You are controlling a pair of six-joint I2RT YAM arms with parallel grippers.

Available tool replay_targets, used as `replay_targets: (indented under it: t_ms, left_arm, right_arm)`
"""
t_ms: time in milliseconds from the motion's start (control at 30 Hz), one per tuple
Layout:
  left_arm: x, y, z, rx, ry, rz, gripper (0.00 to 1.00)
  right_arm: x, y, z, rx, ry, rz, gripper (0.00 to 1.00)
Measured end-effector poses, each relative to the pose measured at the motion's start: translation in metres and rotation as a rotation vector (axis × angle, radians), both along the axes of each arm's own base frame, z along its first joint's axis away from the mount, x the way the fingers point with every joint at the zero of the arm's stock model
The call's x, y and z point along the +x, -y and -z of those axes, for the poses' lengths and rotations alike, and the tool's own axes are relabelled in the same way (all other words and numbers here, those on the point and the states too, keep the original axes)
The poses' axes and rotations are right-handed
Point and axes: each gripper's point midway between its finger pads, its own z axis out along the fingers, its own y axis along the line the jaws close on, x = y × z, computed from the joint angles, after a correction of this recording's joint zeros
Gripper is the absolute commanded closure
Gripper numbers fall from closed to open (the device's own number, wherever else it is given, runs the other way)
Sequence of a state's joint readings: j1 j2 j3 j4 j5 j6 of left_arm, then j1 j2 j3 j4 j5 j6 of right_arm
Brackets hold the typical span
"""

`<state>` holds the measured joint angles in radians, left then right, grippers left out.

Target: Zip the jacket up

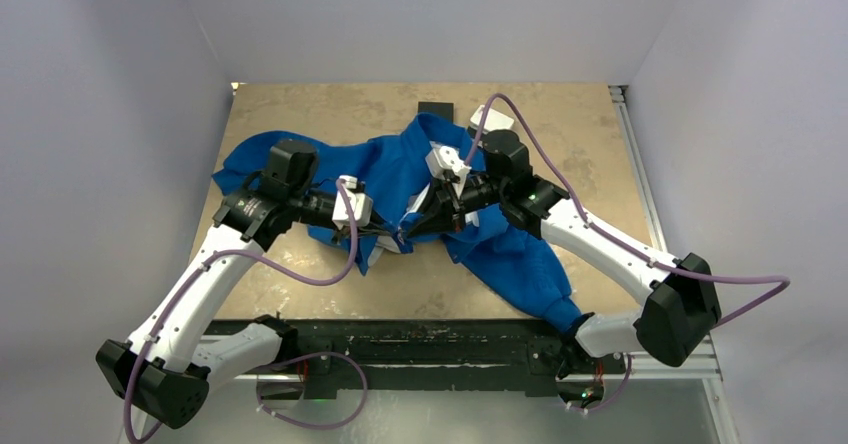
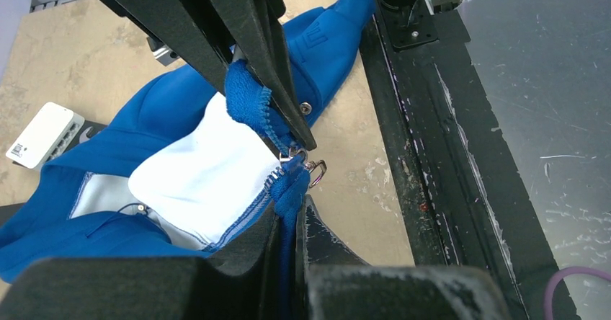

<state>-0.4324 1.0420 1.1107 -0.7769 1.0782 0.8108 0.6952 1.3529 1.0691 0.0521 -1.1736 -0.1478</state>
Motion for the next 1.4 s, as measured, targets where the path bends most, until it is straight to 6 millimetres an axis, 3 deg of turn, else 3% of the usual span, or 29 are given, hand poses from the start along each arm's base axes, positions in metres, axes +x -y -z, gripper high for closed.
replay_targets:
  t_ms: [1400]
  left_arm:
    - [0.0034, 0.0018, -0.0006, -0.014, -0.007, -0.019, 1.0]
  right_arm:
    - [-0.0016, 0.0006, -0.0082, 0.032, 0.019, 0.002, 1.0]
